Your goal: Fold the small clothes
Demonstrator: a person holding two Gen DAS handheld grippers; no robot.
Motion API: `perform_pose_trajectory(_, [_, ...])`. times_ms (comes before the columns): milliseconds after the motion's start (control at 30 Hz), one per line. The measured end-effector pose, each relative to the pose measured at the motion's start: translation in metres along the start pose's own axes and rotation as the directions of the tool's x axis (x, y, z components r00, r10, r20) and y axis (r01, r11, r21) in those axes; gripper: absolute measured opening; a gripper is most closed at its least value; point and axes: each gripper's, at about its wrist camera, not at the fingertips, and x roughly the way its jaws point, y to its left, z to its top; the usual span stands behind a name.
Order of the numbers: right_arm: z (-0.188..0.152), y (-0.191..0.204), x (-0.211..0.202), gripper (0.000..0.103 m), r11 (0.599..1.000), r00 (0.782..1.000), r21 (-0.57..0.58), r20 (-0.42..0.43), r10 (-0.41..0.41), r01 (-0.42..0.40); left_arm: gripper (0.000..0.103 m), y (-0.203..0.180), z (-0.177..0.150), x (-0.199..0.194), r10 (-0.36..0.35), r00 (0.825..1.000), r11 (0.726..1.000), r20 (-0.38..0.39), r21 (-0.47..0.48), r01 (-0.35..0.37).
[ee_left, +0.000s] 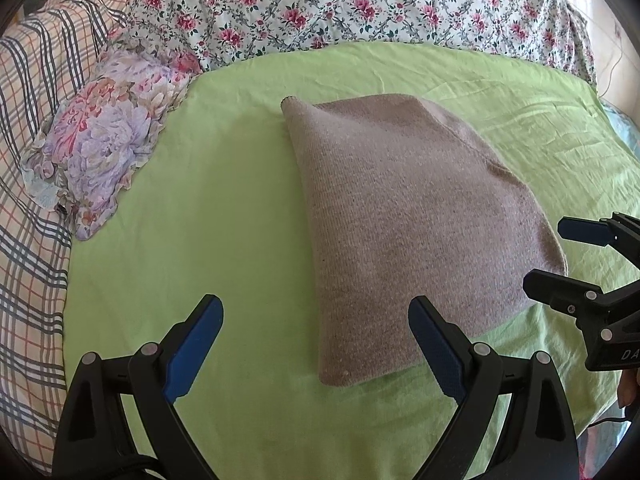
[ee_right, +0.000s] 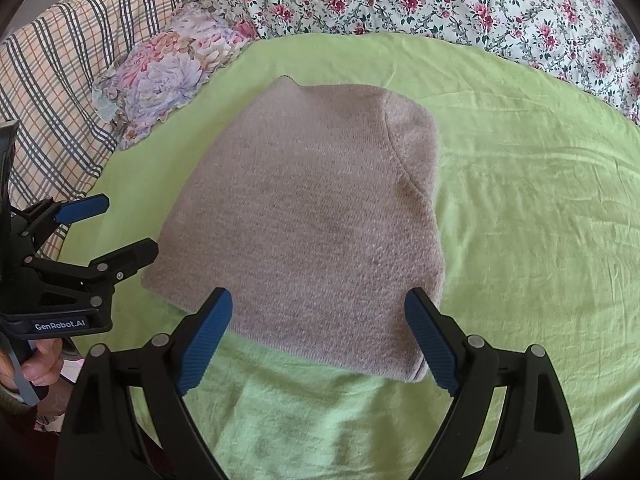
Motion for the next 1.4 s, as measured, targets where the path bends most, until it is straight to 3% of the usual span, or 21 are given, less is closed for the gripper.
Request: perform_pose_trajectory(1400, [0.024, -0.004, 0.004, 0.089, 1.0, 1.0, 0.012, 0.01, 0.009, -0.009, 0.095, 0.003, 0.024, 0.008, -0.013, 1.0, 1.0, 0.001, 0.001, 0.013])
